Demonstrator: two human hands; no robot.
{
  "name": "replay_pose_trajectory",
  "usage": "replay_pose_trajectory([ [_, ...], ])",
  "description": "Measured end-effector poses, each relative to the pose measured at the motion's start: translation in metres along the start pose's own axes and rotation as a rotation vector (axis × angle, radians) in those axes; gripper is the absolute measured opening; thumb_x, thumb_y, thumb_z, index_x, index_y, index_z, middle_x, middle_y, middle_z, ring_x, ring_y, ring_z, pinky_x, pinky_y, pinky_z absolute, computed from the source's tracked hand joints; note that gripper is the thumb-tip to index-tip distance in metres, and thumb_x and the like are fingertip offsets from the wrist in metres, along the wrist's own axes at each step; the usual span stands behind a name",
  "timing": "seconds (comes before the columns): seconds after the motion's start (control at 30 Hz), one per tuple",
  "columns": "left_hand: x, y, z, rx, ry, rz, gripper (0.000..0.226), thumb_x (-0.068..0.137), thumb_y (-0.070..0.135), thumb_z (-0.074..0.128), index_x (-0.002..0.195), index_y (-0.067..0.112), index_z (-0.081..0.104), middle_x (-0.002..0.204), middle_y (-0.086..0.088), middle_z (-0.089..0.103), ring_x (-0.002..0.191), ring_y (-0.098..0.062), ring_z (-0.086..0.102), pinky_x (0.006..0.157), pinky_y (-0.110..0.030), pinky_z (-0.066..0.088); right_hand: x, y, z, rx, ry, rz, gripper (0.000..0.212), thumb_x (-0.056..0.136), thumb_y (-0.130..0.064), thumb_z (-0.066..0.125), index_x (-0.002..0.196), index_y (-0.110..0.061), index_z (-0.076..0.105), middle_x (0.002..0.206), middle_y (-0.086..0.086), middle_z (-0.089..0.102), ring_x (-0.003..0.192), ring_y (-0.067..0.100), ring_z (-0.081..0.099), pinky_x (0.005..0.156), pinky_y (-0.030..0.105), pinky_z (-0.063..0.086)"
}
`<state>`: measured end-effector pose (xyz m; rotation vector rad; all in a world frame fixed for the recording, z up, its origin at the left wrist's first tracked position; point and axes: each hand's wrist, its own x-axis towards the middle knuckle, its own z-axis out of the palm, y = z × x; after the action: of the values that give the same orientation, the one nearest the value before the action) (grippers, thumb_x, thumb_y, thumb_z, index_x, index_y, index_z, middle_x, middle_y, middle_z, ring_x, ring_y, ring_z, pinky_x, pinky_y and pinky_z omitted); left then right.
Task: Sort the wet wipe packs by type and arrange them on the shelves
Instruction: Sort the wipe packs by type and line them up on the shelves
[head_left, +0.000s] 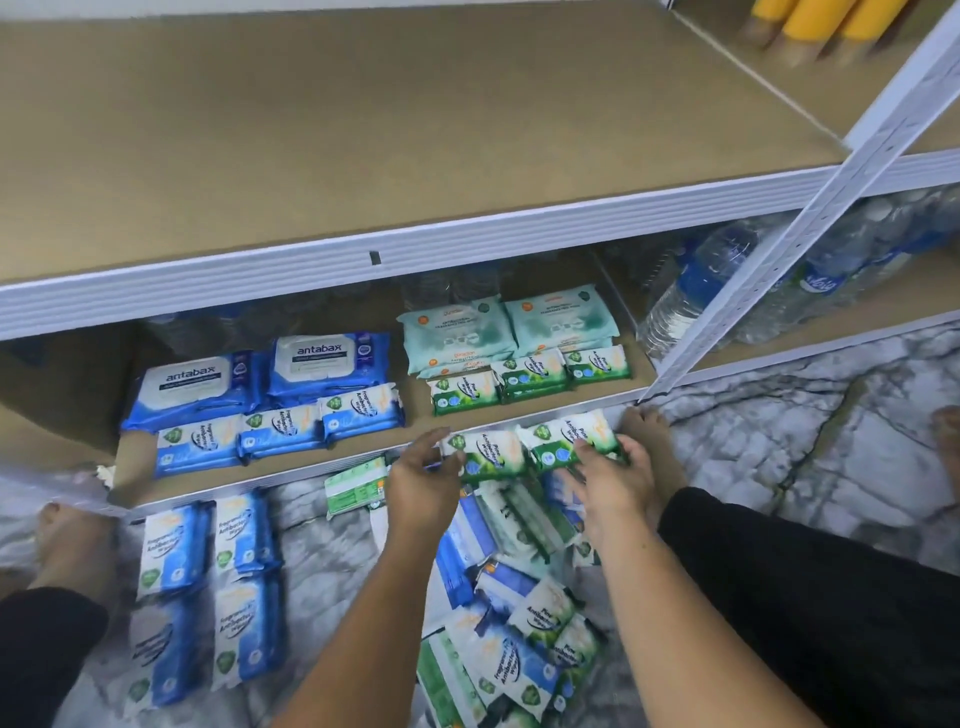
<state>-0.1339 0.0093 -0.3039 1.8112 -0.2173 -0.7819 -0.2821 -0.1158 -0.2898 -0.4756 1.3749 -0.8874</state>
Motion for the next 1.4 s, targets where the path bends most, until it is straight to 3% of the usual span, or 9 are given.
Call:
replay_pose_trajectory([
  [0.2,0.088,0.005,0.031,-0.009,0.074,0.004,0.02,0.09,0.015,0.075,0.107,0.025,0.072,0.083,0.007,0.069,0.066,-0.009,0.063,0.058,-0.019,0.05,0.089,-0.025,0.027,-0.111,0.041,-0.062,0.041,0.089,0.005,0.069,0.12,-0.013,0.051,0.123,0.015,0.064,0.095,0.026,0.071,0.067,0.032,0.063],
  [0.3,0.127,-0.002,0.033,0.051,0.162,0.01,0.014,0.088,0.021,0.076,0.102,0.024,0.073,0.083,0.003,0.074,0.072,-0.022,0.069,0.065,-0.024,0.05,0.135,-0.03,0.036,-0.126,0.116,-0.083,0.054,0.088,0.001,0.071,0.135,-0.014,0.049,0.126,0.015,0.064,0.088,0.023,0.073,0.073,0.035,0.064],
  [0.47,0.158,-0.015,0.039,0.169,0.221,0.047,0.023,0.091,0.023,0.072,0.113,0.029,0.074,0.104,0.004,0.076,0.09,-0.015,0.073,0.086,-0.031,0.058,0.192,-0.036,0.048,-0.117,0.173,-0.131,0.053,0.09,0.008,0.066,0.134,-0.014,0.047,0.135,0.019,0.058,0.1,0.028,0.07,0.062,0.032,0.063],
  [0.6,0.163,-0.013,0.054,0.21,0.238,0.096,0.025,0.094,0.016,0.069,0.118,0.019,0.072,0.103,0.004,0.073,0.09,-0.011,0.068,0.074,-0.009,0.048,0.218,-0.029,0.059,-0.218,0.14,-0.185,0.053,0.09,0.003,0.069,0.136,-0.015,0.05,0.14,0.015,0.055,0.102,0.025,0.069,0.058,0.029,0.061],
  [0.8,0.165,-0.01,0.056,0.62,0.235,0.273,0.03,0.092,0.03,0.062,0.121,0.03,0.067,0.102,-0.003,0.074,0.095,-0.03,0.068,0.081,-0.038,0.056,0.223,-0.023,0.067,-0.445,0.164,-0.294,0.057,0.094,-0.016,0.07,0.145,-0.026,0.047,0.144,0.002,0.053,0.094,0.016,0.066,0.06,0.032,0.063],
  [0.93,0.146,-0.007,0.045,0.712,0.274,0.316,0.033,0.096,0.027,0.059,0.129,0.022,0.058,0.124,-0.011,0.054,0.096,-0.034,0.06,0.07,-0.037,0.046,0.21,-0.013,0.059,-0.449,0.201,-0.494,0.047,0.086,-0.027,0.073,0.128,-0.036,0.053,0.117,-0.028,0.066,0.112,0.005,0.065,0.096,0.04,0.056],
  [1.1,0.103,-0.038,0.015,0.6,0.211,0.393,0.013,0.09,0.014,0.063,0.101,0.016,0.069,0.107,-0.011,0.061,0.082,-0.034,0.061,0.066,-0.035,0.051,0.124,-0.002,0.046,-1.034,0.14,-0.342,0.027,0.091,-0.021,0.06,0.117,-0.015,0.061,0.103,0.001,0.062,0.097,0.025,0.058,0.077,0.01,0.036],
  [1.23,0.067,-0.082,-0.008,0.674,0.047,0.339,0.023,0.086,0.019,0.063,0.108,0.02,0.071,0.106,-0.005,0.065,0.091,-0.033,0.064,0.073,-0.036,0.055,0.091,0.054,0.037,-1.227,0.147,-0.318,0.022,0.085,-0.023,0.064,0.104,-0.014,0.063,0.098,0.016,0.069,0.092,0.036,0.064,0.077,0.035,0.054],
  [1.4,0.047,-0.104,-0.017,0.786,-0.037,0.275,0.056,0.084,0.033,0.059,0.137,0.016,0.059,0.126,-0.011,0.063,0.113,-0.036,0.057,0.091,-0.046,0.053,0.067,0.089,0.016,-1.628,0.161,-0.378,0.058,0.087,-0.047,0.058,0.134,-0.015,0.054,0.144,0.016,0.044,0.124,0.041,0.045,0.098,0.049,0.043],
])
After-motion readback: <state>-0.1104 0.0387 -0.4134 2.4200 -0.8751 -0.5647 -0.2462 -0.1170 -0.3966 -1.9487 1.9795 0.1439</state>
